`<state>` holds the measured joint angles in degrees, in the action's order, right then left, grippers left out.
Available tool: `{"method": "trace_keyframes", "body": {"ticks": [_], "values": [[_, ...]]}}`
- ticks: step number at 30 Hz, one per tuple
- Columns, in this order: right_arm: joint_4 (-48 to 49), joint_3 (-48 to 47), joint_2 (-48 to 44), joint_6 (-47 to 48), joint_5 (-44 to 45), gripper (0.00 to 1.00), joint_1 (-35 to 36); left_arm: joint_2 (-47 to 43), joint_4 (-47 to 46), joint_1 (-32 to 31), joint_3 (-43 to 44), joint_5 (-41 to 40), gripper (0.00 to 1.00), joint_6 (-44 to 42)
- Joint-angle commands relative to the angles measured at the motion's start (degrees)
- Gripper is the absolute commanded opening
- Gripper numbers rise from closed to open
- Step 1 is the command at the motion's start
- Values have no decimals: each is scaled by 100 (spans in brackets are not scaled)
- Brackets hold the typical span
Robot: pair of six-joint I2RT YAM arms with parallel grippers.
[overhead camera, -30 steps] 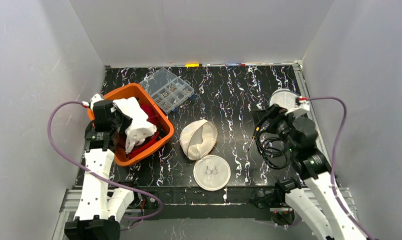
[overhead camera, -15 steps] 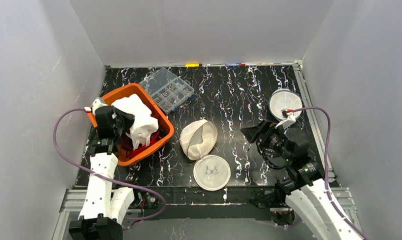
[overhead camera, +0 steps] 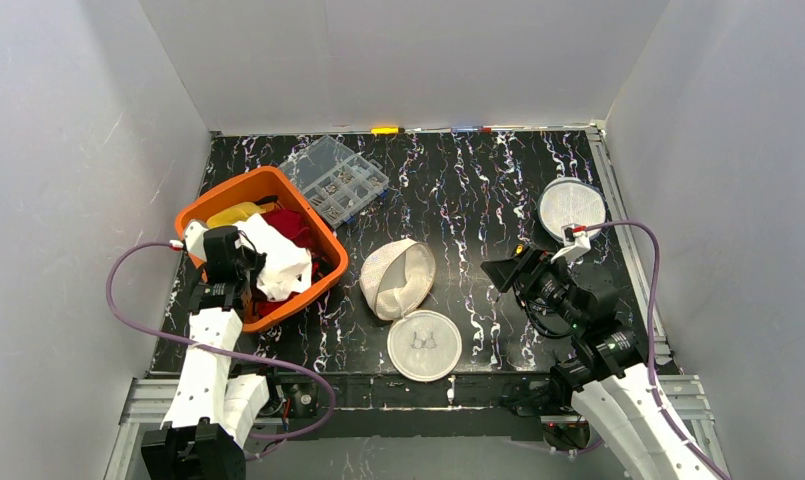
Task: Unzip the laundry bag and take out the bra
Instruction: Place the bra in the bin.
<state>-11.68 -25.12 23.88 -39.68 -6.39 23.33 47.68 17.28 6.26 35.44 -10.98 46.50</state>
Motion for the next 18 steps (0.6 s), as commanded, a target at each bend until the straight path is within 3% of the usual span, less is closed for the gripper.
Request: {"method": "trace_keyframes", "body": {"ticks": [1,7,10,14,18], "values": [[140,7,-165,10,112,98,17,-8,359,33,51,-893,4,176],[194,-39,-114,89,112,98,19,-213,457,33,241,-810,48,-164],[168,-106,-102,127,121,98,30,-433,692,33,568,-698,64,-271],[153,-229,-72,141,106,98,32,-703,1190,33,1121,-577,70,-486],[257,-297,-14,96,7,98,40,-606,1833,-62,1938,-453,69,-943]]}}
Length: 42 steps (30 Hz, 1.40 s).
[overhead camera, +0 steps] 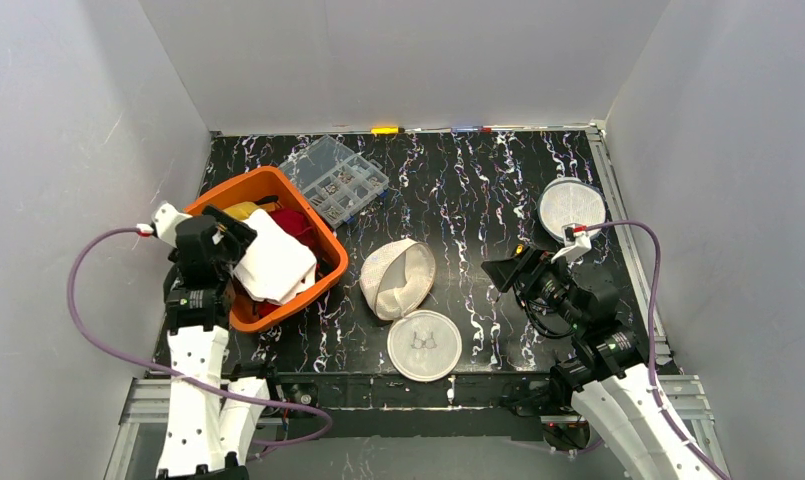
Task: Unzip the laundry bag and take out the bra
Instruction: Place the bra in the bin.
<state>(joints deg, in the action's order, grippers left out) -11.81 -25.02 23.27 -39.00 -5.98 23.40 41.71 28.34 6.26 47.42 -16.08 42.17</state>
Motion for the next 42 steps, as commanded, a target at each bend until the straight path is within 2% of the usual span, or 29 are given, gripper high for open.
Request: {"method": "trace_keyframes", "body": {"ticks": [1,3,6,9,13,22,26,32,38,39,42], "values": [[313,-311,73,13,-59,98,33,28,813,-85,859,282,68,-559],[387,-291,140,16,-114,98,38,26,762,-90,876,1005,63,-547],[588,-223,319,-22,-357,98,40,151,409,-90,546,1931,44,-417],[745,-180,592,-62,-696,98,34,475,394,-86,270,1905,24,-322],[670,-212,712,25,-845,98,43,754,349,-20,28,1546,15,-214],[564,-189,601,74,-790,98,47,1036,302,323,-469,736,13,44],[514,-197,591,89,-918,98,50,1317,67,624,-661,837,13,147],[116,-322,600,278,-892,99,42,1727,-229,735,-861,1131,15,248],[-168,-171,650,13,-673,99,49,1610,-111,831,-697,1164,22,149],[-302,-130,669,-82,-609,99,49,1483,-88,836,-687,1188,25,111],[-333,57,568,-435,-573,99,51,913,-39,834,-605,1342,46,-35]]}}
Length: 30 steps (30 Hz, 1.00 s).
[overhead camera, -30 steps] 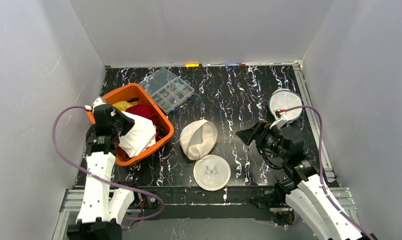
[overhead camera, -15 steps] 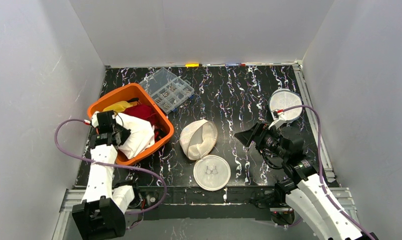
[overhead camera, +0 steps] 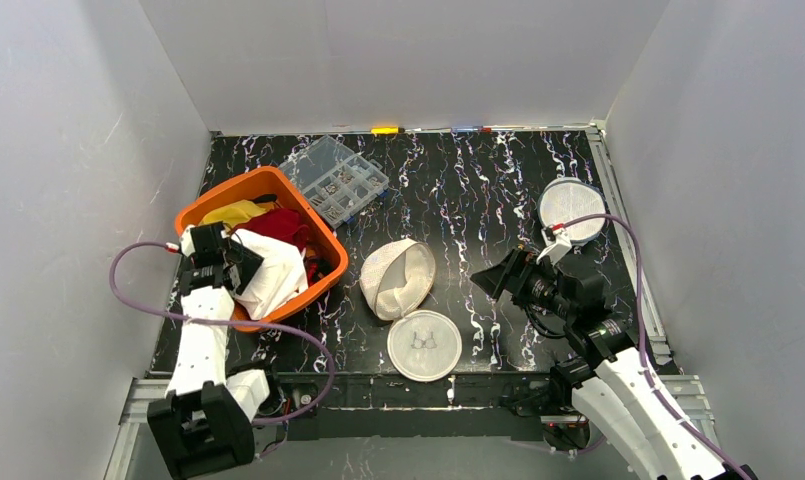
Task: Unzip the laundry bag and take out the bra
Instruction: Place the bra in the bin.
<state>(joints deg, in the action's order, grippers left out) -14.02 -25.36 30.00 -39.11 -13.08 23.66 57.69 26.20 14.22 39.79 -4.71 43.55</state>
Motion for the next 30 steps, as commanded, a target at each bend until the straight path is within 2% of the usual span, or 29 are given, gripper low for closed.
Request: {"method": "trace_keyframes", "body": {"ticks": [1,4,6,9,13,16,19,20,22,25,30], "values": [[42,170,-154,-480,33,99,31,-856,252,37,254,302,52,-217],[787,374,-116,-622,-696,99,33,-1212,175,-221,514,889,63,-323],[1032,384,-47,-721,-900,99,28,-1420,-23,-635,698,1158,68,-496],[720,189,43,-484,-660,99,33,-1611,-199,-1880,1140,975,73,-1101],[-218,-195,432,262,-16,99,34,-1206,176,-3419,2003,461,75,-1974],[-596,-300,896,640,413,99,47,-744,342,-4612,2256,-342,75,-2558],[-623,-270,1347,757,890,99,94,-92,343,-6244,2394,-1814,77,-3192],[-673,-314,1414,749,1108,99,107,135,373,-6594,2477,-2139,78,-3386],[-736,-379,1365,604,1634,99,124,581,602,-6843,2757,-2302,79,-3591],[-600,-266,854,304,2091,99,122,1107,934,-6863,3220,-2070,78,-4070],[-435,-66,518,170,1467,99,124,2368,1940,-6886,4250,-1741,77,-5070]]}}
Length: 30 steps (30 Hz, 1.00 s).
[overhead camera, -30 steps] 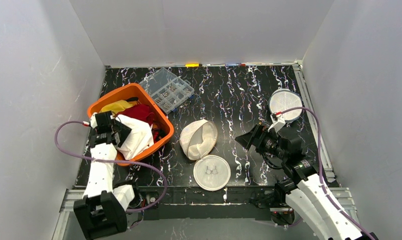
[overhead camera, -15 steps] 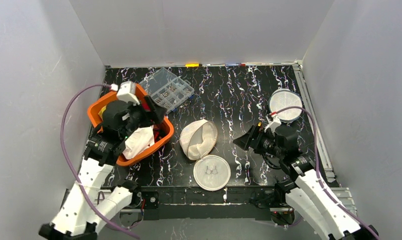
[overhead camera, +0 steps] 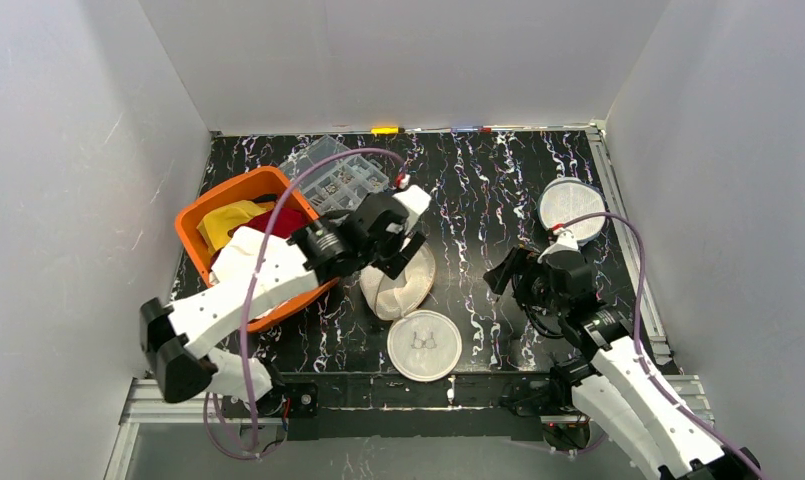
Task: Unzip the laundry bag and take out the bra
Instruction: Place the bra in the bin, then close the laundry bag at the center of the board.
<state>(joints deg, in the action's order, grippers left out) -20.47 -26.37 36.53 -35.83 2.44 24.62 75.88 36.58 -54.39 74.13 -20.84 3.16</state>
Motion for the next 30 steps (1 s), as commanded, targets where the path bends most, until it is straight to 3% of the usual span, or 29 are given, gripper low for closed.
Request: {"method": "trace_keyframes", "body": {"ticks": [1,8,16,19,24,30], "values": [[143,35,-98,-167,-165,99,28,833,1072,-32,965,-184,77,-1149],[-37,93,-106,-144,-1075,99,36,2184,1178,-42,1339,-437,77,-1796],[-386,76,-495,-164,-1364,99,35,3094,781,-13,1636,-496,66,-2002],[-472,103,-597,-195,-1412,99,42,3269,757,52,1717,-448,50,-1993],[-501,209,-686,-325,-1502,99,47,3037,629,160,1619,-390,2,-1637],[-399,333,-287,-447,-1669,99,56,2229,406,348,1289,-391,0,-67]]}}
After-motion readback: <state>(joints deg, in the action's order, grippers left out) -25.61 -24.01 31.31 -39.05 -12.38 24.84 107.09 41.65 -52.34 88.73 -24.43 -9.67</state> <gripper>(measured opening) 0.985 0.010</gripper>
